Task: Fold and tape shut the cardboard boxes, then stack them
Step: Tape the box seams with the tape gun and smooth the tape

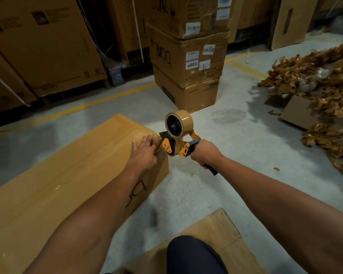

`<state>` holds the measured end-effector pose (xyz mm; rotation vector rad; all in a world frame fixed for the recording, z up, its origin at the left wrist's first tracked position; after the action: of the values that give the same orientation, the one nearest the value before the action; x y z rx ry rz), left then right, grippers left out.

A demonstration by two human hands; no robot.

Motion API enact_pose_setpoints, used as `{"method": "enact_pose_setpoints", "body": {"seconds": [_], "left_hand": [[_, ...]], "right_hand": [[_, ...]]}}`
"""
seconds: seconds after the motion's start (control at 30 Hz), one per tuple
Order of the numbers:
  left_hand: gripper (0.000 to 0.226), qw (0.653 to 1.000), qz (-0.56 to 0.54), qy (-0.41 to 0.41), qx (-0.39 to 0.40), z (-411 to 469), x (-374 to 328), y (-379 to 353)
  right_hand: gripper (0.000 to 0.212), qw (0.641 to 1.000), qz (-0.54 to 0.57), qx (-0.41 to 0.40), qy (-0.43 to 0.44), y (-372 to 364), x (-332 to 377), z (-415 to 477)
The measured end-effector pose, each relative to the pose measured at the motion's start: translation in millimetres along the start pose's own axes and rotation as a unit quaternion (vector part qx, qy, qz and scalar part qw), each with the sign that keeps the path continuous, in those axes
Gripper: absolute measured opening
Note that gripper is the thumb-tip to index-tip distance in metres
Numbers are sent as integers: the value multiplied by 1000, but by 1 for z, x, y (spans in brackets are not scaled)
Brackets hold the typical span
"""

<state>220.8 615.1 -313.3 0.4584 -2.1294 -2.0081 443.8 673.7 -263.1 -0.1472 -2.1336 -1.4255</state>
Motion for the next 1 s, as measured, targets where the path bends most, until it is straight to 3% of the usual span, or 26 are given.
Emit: {"method": "enact_pose_setpoints", "body": {"seconds": [0.4, 0.5, 0.57, 0.67, 0.8, 0.9, 1.0], "left_hand": [[80, 1000, 20, -7, 16, -4, -4, 6], [69, 1000, 2, -5, 15, -7, -1, 5], [63, 1000, 16, -8, -4, -1, -2, 6], [64, 1000, 26, -12, 2, -2, 0, 2], [65, 997, 57, -56, -10, 1, -6, -1], [69, 993, 68, -93, -3, 0, -12, -2], [69, 995, 46, -91, -6, 2, -12, 1]], "right_hand": [[11, 995, -72, -14, 73, 8, 10, 8], [19, 983, -174, 42, 46, -11, -44, -3], [18, 979, -184, 73, -37, -37, -116, -22], [14, 985, -91, 67, -130, -59, -167, -36], [23, 989, 57, 93, -104, -77, -134, -14], [26, 950, 261, 66, -157, -86, -109, 1], [26, 900, 382, 80, -192, -103, -90, 13]]}}
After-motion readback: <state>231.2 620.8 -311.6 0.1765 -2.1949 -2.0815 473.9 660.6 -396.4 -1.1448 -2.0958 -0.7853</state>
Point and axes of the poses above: each hand's wrist, its own z-axis towards the middle knuckle, its own y-axis out of the back of the hand, x = y × z, the point moved 5 cm from there along z, towards the middle knuckle, and after that the axes turned 8 degrees about y, right-handed, at the moved point
